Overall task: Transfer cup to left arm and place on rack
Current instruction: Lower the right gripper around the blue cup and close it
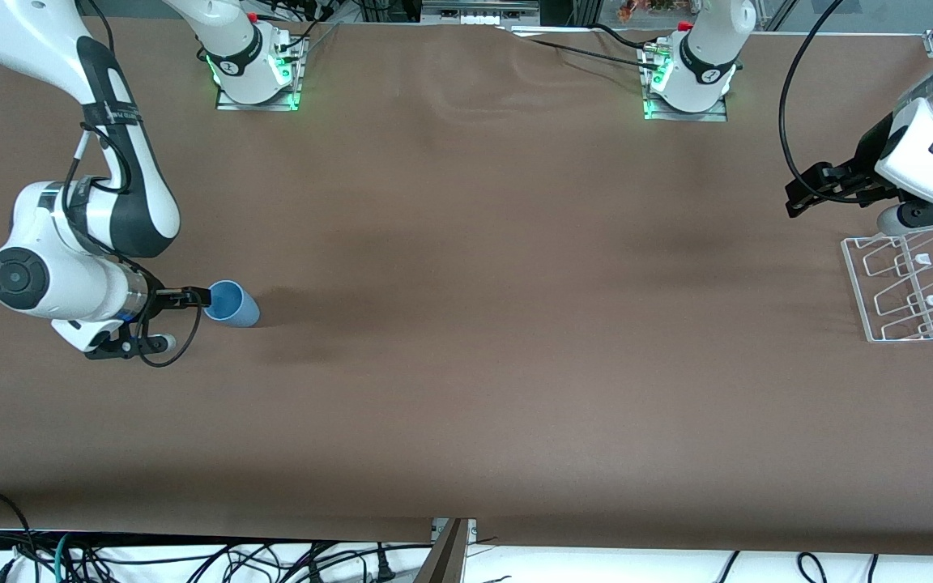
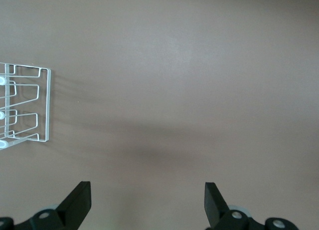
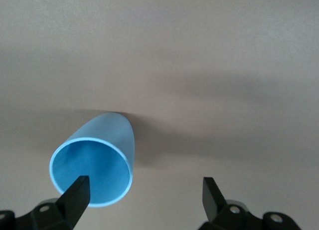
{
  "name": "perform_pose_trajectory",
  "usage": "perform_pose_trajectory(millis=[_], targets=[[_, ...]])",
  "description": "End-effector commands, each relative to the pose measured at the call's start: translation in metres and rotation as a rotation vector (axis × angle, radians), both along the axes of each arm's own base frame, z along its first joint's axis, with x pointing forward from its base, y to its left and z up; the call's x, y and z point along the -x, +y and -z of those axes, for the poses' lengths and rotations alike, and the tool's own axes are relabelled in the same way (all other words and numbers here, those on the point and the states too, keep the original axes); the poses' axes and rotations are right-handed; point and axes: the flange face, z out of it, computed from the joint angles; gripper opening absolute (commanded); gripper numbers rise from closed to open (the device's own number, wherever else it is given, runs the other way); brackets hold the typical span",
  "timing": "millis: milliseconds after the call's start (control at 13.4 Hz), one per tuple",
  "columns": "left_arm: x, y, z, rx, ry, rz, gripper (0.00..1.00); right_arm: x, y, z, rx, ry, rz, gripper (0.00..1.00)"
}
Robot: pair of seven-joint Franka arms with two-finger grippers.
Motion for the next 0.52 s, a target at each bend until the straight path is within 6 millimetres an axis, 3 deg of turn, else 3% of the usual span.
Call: perform_pose_trajectory(millis=[0,224,448], targets=[[0.011,-0.028,-0.009,0.008,-0.005,0.048,1.0,0.013,0.001,0.024,-0.019,-0.035,0.018,1.0],[0.019,-0.046,-0.016,0.0,-0.017,0.082,1.0,0.017,0.002,0.043,-0.02,-0.038,0.023,1.0],[0.027,-0.054,-0.016,-0.008,0.01,0.098,1.0,0.021,0.004,0.049,-0.055,-0.023,0.057,0.97]])
